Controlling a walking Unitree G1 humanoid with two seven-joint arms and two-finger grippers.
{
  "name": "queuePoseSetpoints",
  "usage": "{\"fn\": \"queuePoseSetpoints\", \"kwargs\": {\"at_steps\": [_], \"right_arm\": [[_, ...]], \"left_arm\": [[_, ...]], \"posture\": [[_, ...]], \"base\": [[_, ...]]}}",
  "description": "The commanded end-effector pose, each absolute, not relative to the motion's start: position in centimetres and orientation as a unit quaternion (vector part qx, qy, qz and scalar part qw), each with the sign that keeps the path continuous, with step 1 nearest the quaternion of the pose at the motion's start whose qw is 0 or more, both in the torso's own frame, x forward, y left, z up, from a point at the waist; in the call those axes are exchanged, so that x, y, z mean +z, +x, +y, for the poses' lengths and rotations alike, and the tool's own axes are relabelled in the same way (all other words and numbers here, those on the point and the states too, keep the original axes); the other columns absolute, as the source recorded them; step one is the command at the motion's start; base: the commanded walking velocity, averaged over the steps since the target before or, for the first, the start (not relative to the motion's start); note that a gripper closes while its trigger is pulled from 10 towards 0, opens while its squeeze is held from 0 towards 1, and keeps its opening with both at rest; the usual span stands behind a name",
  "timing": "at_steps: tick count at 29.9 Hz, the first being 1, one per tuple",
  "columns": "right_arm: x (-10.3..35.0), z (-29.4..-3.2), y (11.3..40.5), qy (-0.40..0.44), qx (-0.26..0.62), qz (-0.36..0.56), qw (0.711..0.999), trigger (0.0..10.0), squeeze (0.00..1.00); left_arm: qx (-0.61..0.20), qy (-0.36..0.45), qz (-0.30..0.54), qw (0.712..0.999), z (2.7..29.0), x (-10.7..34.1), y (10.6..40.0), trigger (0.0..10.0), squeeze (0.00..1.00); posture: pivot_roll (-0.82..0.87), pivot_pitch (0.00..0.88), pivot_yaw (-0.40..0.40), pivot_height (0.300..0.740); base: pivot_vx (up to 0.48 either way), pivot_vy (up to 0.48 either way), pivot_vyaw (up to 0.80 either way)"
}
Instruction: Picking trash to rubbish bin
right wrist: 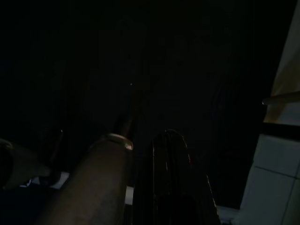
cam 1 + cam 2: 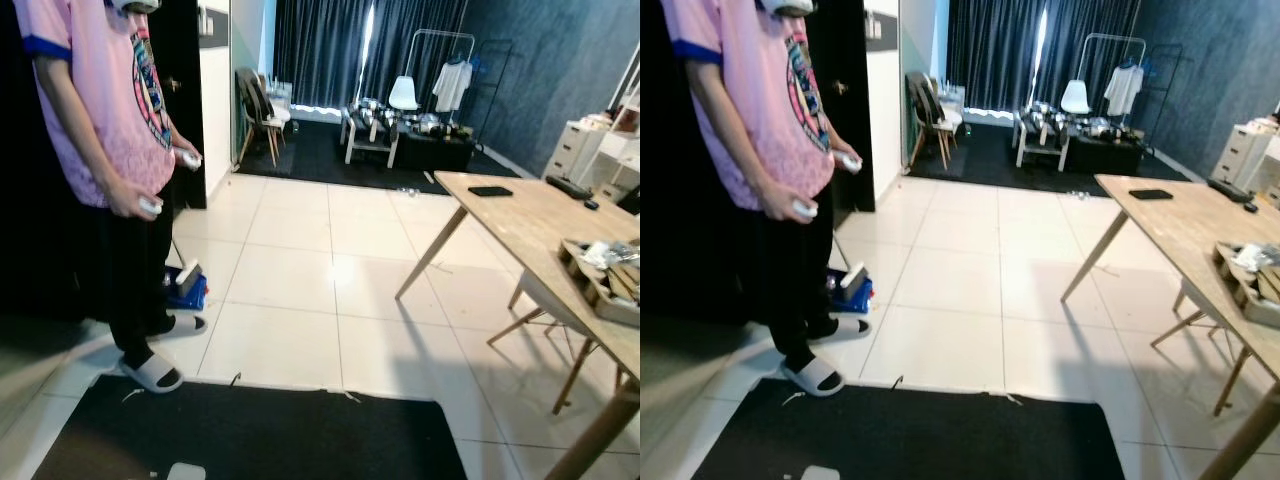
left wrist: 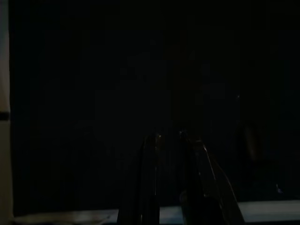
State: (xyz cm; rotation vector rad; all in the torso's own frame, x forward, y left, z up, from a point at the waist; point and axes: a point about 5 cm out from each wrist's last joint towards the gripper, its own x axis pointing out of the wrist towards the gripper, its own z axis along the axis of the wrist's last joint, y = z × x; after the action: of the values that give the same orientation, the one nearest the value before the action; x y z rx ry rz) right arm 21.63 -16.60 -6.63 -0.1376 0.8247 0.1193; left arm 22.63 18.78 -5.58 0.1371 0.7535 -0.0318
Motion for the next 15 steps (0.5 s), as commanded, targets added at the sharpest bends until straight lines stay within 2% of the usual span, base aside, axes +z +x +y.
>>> {"fn": "queuePoseSetpoints", "kwargs": {"at_steps": [1, 10, 15], "right_arm": [[-6.82, -17.00, 21.26, -0.060, 0.051, 0.404, 0.911, 10.0, 0.00], [-6.81, -16.63, 21.24, -0.044, 0.057, 0.401, 0.913, 10.0, 0.00], [-6.83, -16.62, 21.20, -0.043, 0.059, 0.400, 0.913, 10.0, 0.00]], "left_arm": [[-0.018, 0.060, 0.369, 0.927, 18.48, -5.74, 22.44, 10.0, 0.00], [-0.018, 0.061, 0.370, 0.927, 18.53, -5.81, 22.30, 10.0, 0.00], [-0.017, 0.060, 0.370, 0.927, 18.54, -5.85, 22.22, 10.0, 0.00]], "posture": [[-0.03, 0.068, -0.073, 0.740], [-0.03, 0.071, -0.073, 0.740], [-0.03, 0.073, -0.074, 0.740]], "base": [[0.345, 0.000, 0.00], [0.340, 0.000, 0.00], [0.336, 0.000, -0.69]]}}
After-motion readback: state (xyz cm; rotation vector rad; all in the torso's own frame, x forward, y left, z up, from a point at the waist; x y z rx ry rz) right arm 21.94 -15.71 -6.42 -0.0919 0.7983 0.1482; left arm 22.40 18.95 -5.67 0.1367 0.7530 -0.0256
